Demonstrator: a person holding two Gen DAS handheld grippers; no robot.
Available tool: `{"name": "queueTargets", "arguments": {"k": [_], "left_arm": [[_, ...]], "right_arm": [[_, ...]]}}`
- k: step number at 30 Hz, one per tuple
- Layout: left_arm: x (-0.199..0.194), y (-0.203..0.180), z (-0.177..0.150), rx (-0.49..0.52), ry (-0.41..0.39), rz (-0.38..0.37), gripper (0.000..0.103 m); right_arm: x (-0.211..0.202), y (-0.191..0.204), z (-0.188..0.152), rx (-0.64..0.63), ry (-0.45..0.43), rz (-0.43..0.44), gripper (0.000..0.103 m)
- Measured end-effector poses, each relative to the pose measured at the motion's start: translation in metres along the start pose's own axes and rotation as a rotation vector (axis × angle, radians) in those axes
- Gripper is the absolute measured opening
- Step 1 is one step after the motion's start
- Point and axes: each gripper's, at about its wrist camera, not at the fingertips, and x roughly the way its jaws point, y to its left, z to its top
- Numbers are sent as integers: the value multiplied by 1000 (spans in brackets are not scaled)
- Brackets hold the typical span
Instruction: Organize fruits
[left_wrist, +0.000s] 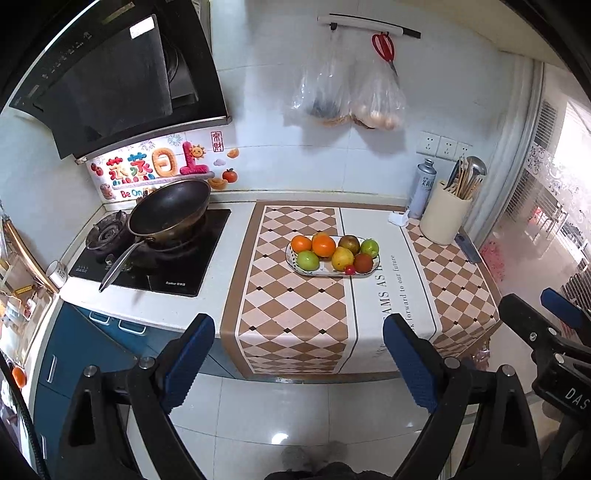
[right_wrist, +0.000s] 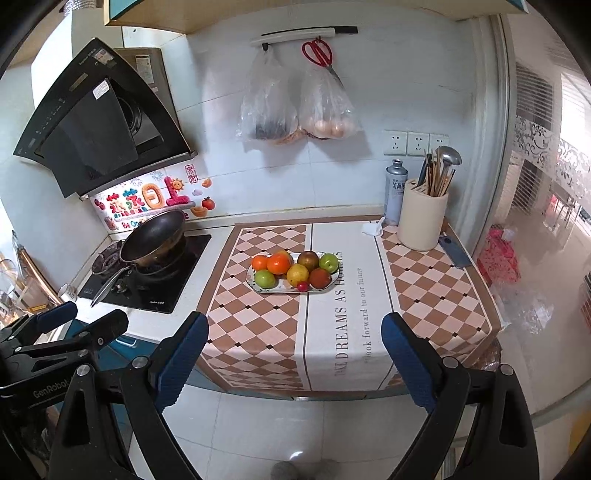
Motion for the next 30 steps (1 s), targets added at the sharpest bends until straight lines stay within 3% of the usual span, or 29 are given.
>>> {"name": "queueTargets", "arguments": {"k": [8, 10, 16, 30], "left_arm": [[28, -2, 14, -17, 18, 13, 95], [37, -1, 20, -23, 19, 11, 102], [73, -3, 40, -1, 26, 48, 102], [150, 2, 60, -1, 130, 70, 102]], "right_arm": [[27, -10, 11, -10, 22, 16, 97], [40, -12, 17, -12, 25, 8, 97], [84, -15, 42, -9, 33, -22, 97], [186, -17, 65, -15, 155, -40, 97]]}}
